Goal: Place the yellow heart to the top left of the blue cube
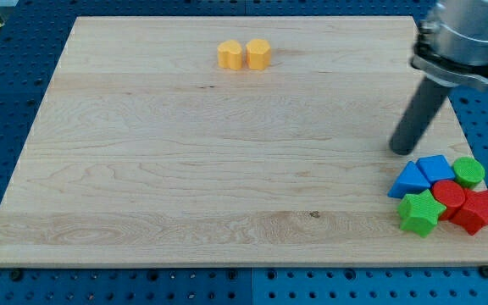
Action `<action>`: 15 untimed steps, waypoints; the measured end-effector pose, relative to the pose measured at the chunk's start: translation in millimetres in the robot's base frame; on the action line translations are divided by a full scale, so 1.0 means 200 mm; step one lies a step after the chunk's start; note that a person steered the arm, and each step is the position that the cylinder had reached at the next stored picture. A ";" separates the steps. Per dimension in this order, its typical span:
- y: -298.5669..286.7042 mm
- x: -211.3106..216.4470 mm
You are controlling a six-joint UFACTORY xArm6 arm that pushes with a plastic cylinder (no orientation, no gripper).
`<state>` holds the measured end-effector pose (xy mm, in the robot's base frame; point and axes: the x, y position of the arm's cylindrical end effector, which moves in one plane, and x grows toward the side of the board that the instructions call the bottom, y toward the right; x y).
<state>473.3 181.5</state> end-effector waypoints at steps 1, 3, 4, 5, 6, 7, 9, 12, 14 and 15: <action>-0.34 -0.03; -1.12 -0.47; -1.47 -0.72; -1.42 -1.00; -1.21 -1.04; -1.09 -0.92; -0.98 -0.66; -0.62 -0.58; -0.40 -0.58; -0.40 -0.58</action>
<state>356.7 102.0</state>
